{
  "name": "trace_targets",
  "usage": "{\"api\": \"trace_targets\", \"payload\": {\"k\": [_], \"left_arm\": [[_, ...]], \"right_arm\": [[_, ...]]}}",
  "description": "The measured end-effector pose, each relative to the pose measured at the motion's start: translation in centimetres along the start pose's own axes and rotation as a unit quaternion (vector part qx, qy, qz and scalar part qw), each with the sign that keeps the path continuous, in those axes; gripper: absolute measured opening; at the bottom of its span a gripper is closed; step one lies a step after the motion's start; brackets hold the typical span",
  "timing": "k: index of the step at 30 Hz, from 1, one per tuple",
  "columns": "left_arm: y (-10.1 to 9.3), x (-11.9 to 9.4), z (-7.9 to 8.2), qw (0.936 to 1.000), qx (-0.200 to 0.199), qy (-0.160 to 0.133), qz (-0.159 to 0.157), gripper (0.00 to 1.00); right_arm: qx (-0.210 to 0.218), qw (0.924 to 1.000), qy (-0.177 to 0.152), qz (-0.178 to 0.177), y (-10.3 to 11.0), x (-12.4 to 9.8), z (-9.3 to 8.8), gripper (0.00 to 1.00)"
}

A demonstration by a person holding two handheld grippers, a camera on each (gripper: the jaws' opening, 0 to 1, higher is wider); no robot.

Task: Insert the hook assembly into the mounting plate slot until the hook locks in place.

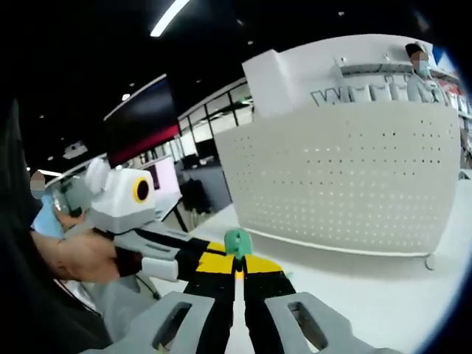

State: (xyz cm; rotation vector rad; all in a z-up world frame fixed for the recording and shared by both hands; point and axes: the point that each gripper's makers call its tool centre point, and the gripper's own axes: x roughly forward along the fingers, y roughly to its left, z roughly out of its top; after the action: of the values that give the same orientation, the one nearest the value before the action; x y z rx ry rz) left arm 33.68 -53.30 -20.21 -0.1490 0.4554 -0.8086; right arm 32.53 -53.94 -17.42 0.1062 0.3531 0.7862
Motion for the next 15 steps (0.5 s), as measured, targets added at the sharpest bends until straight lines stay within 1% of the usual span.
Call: {"api": "trace_targets", "payload": {"k": [4,6,8,12,15], "left_arm": [[0.0,0.1,0.0,1.0000,-0.005,0.000,0.000,0.02],[-0.1,0.0,0.1,1.0000,-0.006,-0.004,0.001,0.02],[0.0,-0.2,0.5,0.9999,-0.006,-0.014,0.002,0.02],[0.3,-0.2,0.7,0.9997,-0.016,-0.020,0.008,0.02],[0.5,-0.3,1.0,0.9994,-0.022,-0.026,0.011,0.02]], "right_arm": [[0.002,1.0000,0.002,-0.003,-0.1,0.0,0.0,0.01],[0.012,0.9999,0.002,-0.001,0.0,-0.1,0.1,0.02],[0.020,0.9998,-0.002,-0.001,0.0,-0.2,0.5,0.03],[0.016,0.9998,-0.014,0.001,0.1,-0.5,1.3,0.05],[0.016,0.9997,-0.018,0.002,0.2,-0.6,1.6,0.07]]}}
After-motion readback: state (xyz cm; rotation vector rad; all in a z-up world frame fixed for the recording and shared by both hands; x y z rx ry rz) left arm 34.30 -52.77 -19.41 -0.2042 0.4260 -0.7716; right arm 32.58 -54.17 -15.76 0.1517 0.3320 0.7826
